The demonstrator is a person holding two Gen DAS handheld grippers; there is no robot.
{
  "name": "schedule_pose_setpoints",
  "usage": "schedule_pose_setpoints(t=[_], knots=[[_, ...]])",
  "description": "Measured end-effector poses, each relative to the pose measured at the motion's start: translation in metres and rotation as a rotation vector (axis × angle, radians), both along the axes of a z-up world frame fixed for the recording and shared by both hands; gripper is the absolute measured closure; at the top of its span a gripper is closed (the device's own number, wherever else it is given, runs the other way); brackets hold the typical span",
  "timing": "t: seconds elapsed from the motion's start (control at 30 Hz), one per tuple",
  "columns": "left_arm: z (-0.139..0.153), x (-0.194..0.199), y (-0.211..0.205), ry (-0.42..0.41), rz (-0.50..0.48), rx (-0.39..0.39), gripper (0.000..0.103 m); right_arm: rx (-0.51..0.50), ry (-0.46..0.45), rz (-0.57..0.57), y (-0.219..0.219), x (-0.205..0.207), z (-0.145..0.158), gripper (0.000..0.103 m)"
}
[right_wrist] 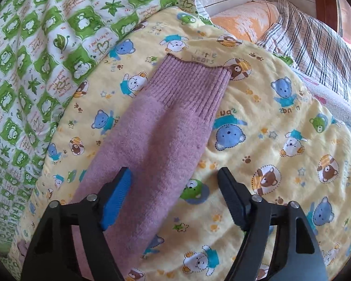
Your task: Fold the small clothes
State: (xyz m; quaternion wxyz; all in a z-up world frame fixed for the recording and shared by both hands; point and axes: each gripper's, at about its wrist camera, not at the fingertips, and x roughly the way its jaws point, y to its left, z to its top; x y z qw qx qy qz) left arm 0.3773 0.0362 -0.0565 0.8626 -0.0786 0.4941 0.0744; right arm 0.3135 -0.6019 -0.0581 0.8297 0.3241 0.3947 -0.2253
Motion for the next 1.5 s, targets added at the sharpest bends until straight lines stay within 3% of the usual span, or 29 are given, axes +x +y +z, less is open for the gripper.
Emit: schedule_pose_setpoints(t=[0.07, 0.13, 0.17, 0.33, 0.43, 0.53, 0.63, 0.7, 0.83, 0.9, 0.97, 1.0, 1.03, 1.1, 1.23, 1.33, 1.43, 1.5], knots=[[-0.005, 0.000, 0.011, 0.002, 0.028, 0.034, 0.007, -0.038, -0.003, 0.035, 0.007, 0.004, 0.003, 0.053], [-0.006, 0.000, 0.028, -0.002, 0.076, 0.072, 0.007, -0.065, -0.010, 0.073, 0.015, 0.007, 0.010, 0.085], [-0.005, -0.001, 0.035, -0.007, 0.096, 0.081, 0.007, -0.082, -0.014, 0.083, 0.021, 0.005, 0.016, 0.089], [0.003, -0.011, 0.088, -0.006, 0.246, 0.133, 0.007, -0.106, -0.151, 0.117, 0.061, -0.015, 0.066, 0.091], [0.016, -0.029, 0.111, -0.031, 0.284, 0.041, 0.007, -0.105, -0.255, 0.214, 0.108, -0.022, 0.103, 0.092], [0.033, -0.041, 0.108, -0.069, 0.250, -0.033, 0.007, -0.123, -0.339, 0.415, 0.187, -0.021, 0.132, 0.092], [0.047, -0.056, 0.097, -0.096, 0.200, -0.078, 0.007, -0.160, -0.370, 0.681, 0.287, -0.021, 0.142, 0.092], [0.057, -0.073, 0.088, -0.098, 0.175, -0.116, 0.007, -0.209, -0.357, 0.852, 0.352, -0.024, 0.133, 0.092], [0.047, -0.088, 0.079, -0.048, 0.131, -0.174, 0.007, -0.160, -0.270, 1.065, 0.449, -0.026, 0.091, 0.090], [0.039, -0.094, 0.079, -0.014, 0.117, -0.209, 0.007, -0.098, -0.182, 1.162, 0.482, -0.025, 0.063, 0.088], [0.031, -0.096, 0.076, 0.016, 0.105, -0.260, 0.007, -0.047, -0.105, 1.219, 0.501, -0.031, 0.042, 0.082], [0.027, -0.095, 0.073, 0.030, 0.099, -0.296, 0.007, -0.012, -0.087, 1.241, 0.505, -0.035, 0.034, 0.074], [0.023, -0.091, 0.073, 0.035, 0.094, -0.321, 0.007, 0.021, -0.079, 1.253, 0.505, -0.042, 0.027, 0.061], [0.017, -0.083, 0.061, 0.049, 0.073, -0.363, 0.007, 0.085, -0.076, 1.255, 0.497, -0.050, 0.020, 0.048], [0.018, -0.064, 0.021, 0.053, -0.011, -0.348, 0.007, 0.154, -0.103, 1.140, 0.461, -0.065, 0.017, 0.045], [0.021, -0.043, -0.026, 0.054, -0.092, -0.207, 0.007, 0.142, -0.127, 0.988, 0.418, -0.075, 0.023, 0.045], [0.011, -0.022, -0.072, 0.081, -0.130, 0.021, 0.006, 0.114, -0.135, 0.840, 0.367, -0.088, 0.030, 0.045], [-0.003, -0.009, -0.088, 0.127, -0.138, 0.080, 0.014, 0.091, -0.121, 0.760, 0.341, -0.093, 0.030, 0.045]])
